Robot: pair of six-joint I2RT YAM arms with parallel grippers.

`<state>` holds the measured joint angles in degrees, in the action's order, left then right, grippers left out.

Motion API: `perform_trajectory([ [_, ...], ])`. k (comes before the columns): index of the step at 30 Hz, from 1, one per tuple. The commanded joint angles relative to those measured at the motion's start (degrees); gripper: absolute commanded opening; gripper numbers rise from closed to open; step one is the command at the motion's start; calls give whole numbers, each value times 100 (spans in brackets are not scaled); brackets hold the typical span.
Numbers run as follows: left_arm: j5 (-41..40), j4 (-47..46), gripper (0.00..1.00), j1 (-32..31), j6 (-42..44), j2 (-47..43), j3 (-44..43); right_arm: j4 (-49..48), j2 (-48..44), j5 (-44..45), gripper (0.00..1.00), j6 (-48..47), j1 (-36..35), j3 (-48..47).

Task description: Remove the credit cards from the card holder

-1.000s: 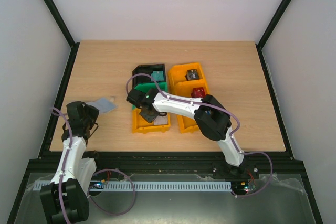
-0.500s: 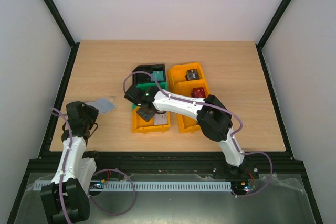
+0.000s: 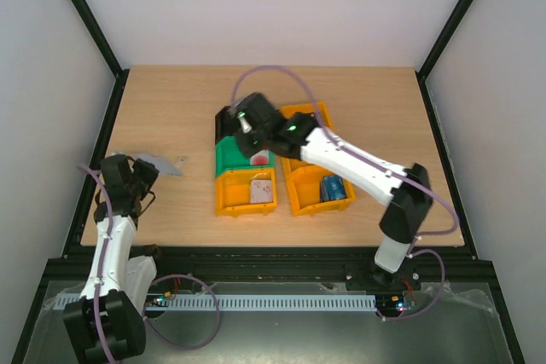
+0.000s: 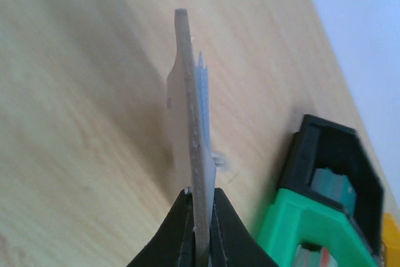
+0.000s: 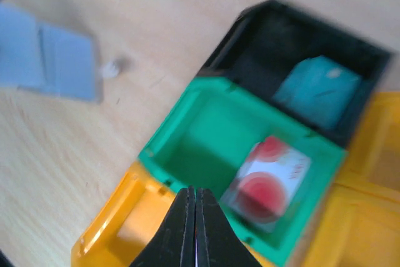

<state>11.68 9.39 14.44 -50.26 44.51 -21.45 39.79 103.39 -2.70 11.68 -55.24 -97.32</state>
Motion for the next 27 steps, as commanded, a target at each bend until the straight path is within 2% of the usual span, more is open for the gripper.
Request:
perform_trajectory([
  [1,689,435,2,18,1099,394,-719,-765,-984,-195,2,553,718,498],
  [5,1300,616,2,23,1634,1101,-1242,-1340,-1949,-707,2,1005,1606,1346],
  [8,1923,524,2,16,1715,1776,-1232,-1606,-2499,-879,4,1272,2290,1909],
  [10,2135,344,2,22,1740,2055,-1225,-1640,-2811,-814,14,1359,2609,2172],
  [12,2593,52,2,11,1697,2188,-1221,-1637,-3073,-670,19,1396,2839,2370],
  [13,2556,73,2,17,1596,2212,-1234,-1633,-3184,-629,23,1410,2943,2458],
  [14,2112,268,2,28,1502,2181,-1268,-1640,-3292,-596,28,1434,3044,2549],
  [15,1429,528,12,32,1376,2114,-1284,-1648,-3392,-550,37,1476,3126,2648],
  [17,-214,970,46,49,1332,2000,-1224,-1631,-3543,-451,53,1523,3318,2744],
  [19,-922,1216,83,88,1467,1832,-1207,-1590,-3638,-362,71,1538,3480,2757],
  [20,-1092,1269,96,103,1504,1688,-1209,-1569,-3675,-351,84,1539,3579,2754],
  [21,-1215,1281,99,111,1539,1518,-1228,-1573,-3714,-346,98,1539,3691,2761],
  [27,-1551,694,99,103,1647,495,-1289,-1715,-3724,-418,99,1615,4686,2839],
])
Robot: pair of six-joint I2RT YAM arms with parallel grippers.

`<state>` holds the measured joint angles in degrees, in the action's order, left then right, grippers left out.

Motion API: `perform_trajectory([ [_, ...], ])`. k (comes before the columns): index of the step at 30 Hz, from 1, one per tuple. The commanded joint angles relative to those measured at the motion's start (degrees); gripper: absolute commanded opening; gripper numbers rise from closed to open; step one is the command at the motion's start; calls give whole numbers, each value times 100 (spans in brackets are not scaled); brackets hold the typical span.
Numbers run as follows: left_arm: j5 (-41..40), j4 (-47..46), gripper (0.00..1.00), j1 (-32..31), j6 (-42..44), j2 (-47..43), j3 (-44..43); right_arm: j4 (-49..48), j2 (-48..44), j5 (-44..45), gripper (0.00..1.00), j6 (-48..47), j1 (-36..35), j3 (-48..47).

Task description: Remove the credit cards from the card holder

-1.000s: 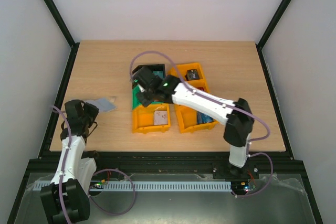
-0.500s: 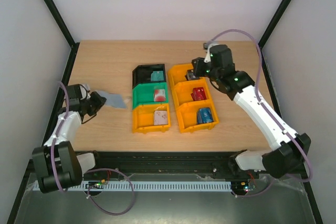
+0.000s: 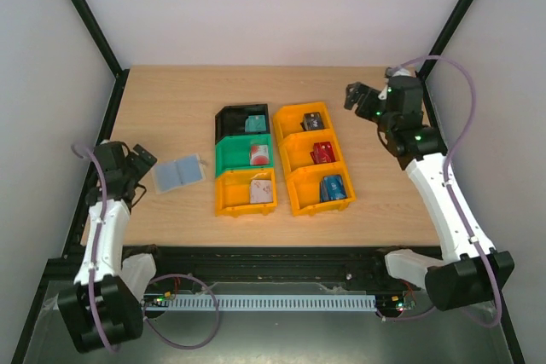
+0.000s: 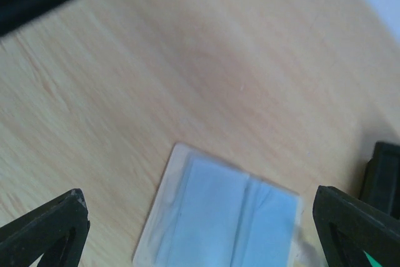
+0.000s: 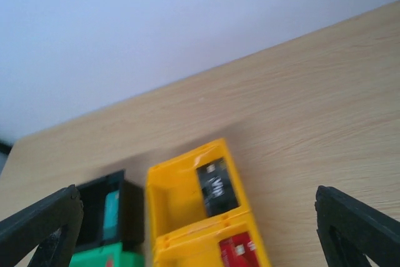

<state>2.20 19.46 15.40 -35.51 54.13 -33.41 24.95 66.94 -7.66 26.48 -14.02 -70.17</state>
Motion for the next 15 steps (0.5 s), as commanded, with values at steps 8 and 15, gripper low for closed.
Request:
perform_trajectory([
  [8,-925,-2011,99,-110,1888,-827,165,-2663,-1048,1534,99,864,1736,2252],
  [15,-1931,-2992,99,-179,1594,-371,775,-6001,-2504,2491,99,89,1736,5155],
])
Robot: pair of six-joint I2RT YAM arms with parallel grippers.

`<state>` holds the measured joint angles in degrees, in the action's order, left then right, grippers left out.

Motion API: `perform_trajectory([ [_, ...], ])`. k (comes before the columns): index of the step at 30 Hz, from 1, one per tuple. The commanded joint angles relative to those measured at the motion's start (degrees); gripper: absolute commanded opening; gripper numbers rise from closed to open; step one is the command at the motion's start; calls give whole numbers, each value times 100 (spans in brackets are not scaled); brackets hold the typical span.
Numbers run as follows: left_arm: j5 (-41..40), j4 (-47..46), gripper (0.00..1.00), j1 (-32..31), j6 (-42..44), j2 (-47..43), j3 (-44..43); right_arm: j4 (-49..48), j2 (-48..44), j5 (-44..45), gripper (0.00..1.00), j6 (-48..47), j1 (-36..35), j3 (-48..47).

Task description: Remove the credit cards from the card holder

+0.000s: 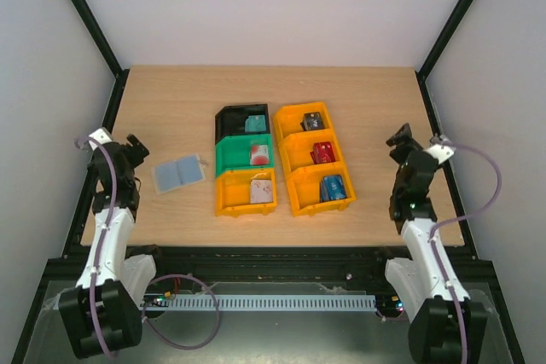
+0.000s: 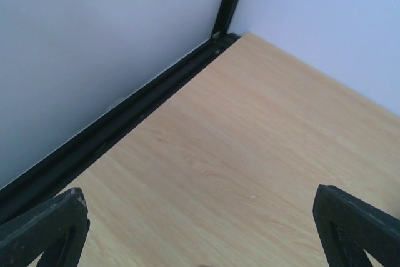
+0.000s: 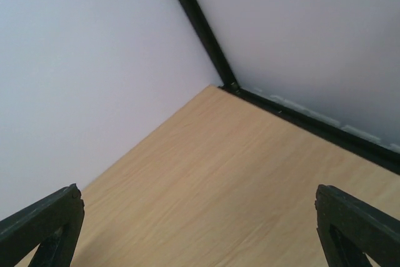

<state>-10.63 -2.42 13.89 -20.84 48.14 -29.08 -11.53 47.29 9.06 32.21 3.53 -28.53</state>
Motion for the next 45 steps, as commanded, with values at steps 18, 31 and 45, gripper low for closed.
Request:
perform_trajectory([
  [18,-156,-5041,99,-823,1100,762,2521,-5875,1505,23,99,-1563,-18,2873],
  [31,308,-6029,99,-970,1357,1883,2299,-7240,4007,-738,99,-1923,-19,2164],
  [45,1217,-7049,99,-1197,1822,3513,1804,-6791,4019,-953,99,-2021,-19,1904],
])
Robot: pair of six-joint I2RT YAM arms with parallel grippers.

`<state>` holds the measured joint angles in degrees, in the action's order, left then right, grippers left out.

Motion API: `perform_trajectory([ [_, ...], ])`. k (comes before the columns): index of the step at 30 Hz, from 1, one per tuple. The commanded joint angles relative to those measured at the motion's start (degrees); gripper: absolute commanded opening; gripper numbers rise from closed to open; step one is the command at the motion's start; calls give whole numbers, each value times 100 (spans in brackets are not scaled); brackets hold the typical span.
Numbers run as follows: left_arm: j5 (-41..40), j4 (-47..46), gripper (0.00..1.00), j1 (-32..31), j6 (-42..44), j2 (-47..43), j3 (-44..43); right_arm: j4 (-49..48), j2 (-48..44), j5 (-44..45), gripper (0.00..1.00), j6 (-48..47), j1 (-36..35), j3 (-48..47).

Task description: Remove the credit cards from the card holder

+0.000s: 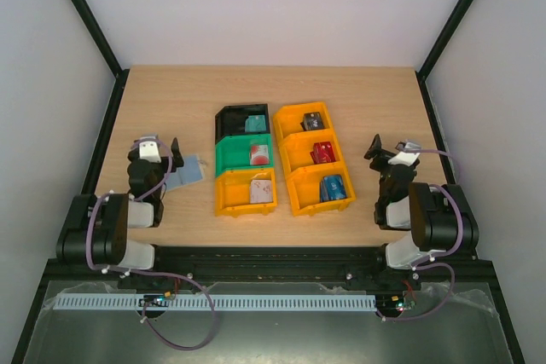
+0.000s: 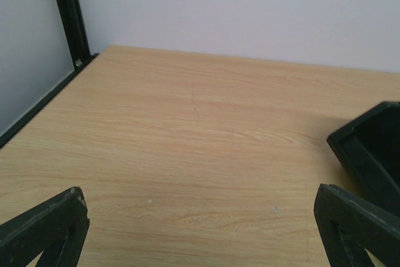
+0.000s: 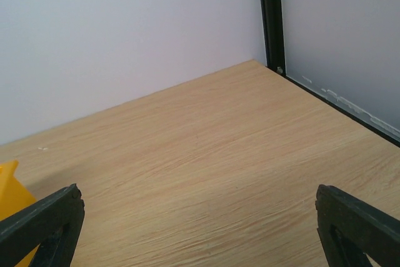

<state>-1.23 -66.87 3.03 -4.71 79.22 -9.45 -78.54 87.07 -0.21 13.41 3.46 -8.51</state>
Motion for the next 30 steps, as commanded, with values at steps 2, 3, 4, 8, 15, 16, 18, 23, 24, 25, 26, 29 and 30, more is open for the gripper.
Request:
perform_trajectory([
  [2,417,-768,100,-203,409,636,-178,-74,39,-32,99,-138,-12,-98],
  [3,501,-807,100,-247,501,703,-199,-80,43,-32,99,-141,-12,-98],
  [4,646,-717,100,-264,580,721,-258,-74,39,-30,99,-142,-12,-99],
  [8,627,-782,100,-268,568,735,-243,-56,39,-32,99,-136,-10,-102],
  [15,629,-852,100,-270,561,729,-194,-49,21,-28,99,-137,-20,-96],
  [16,625,-860,100,-268,559,729,-186,-48,21,-23,99,-134,-17,-99],
  [18,624,-867,99,-268,560,727,-181,-47,29,-23,99,-132,-21,-98],
  [23,627,-871,99,-268,559,731,-181,-47,23,-19,99,-137,-17,-98],
  [24,638,-881,99,-268,559,727,-187,-45,29,-16,99,-143,-21,-106],
  [25,660,-884,100,-268,571,728,-188,-39,22,-15,99,-140,-21,-107],
  [26,694,-877,99,-268,582,734,-191,-41,26,-17,99,-138,-21,-107],
  [29,704,-882,99,-268,586,737,-184,-39,22,-7,99,-142,-21,-107],
  [30,699,-885,99,-268,585,735,-181,-38,24,-6,99,-145,-25,-107],
])
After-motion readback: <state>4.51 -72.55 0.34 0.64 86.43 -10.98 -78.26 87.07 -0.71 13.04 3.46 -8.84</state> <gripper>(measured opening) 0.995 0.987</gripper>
